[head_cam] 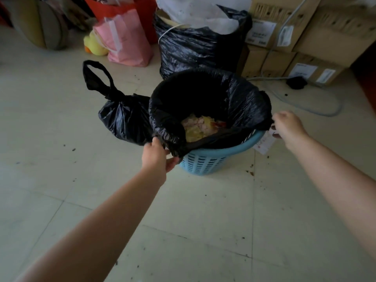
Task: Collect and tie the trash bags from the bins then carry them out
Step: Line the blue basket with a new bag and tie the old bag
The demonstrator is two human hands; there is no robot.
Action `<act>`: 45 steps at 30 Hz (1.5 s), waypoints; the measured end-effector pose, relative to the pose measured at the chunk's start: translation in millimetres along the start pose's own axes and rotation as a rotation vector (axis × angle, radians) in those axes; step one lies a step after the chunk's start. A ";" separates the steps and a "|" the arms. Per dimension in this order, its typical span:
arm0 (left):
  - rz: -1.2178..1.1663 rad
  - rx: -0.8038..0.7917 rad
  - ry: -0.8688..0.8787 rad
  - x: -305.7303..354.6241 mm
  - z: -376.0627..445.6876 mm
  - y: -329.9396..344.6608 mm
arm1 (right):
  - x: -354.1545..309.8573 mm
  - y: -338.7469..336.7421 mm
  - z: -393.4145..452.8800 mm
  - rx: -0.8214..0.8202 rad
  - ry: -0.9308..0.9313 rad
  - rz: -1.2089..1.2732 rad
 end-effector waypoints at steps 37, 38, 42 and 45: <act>0.189 -0.030 0.330 238.6 -73.6 40.4 | -150.0 -15.9 44.6 -0.303 0.066 -0.046; 0.209 0.010 0.377 247.9 -76.2 39.5 | -161.3 -21.6 45.8 -0.284 0.015 -0.025; 0.227 0.068 0.570 285.3 -100.3 41.8 | -221.1 -43.7 39.1 -0.253 -0.225 0.407; 0.037 0.040 0.638 302.5 -120.3 40.6 | -256.4 -59.1 22.4 -0.209 -0.334 0.611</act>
Point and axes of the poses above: each hand's wrist, its own z-axis towards the middle knuckle, its own y-axis out of the palm, x = y × z, the point moved 10 cm from there along z, towards the middle knuckle, and after that the axes turned 3 degrees about z, right-handed, at the moved point
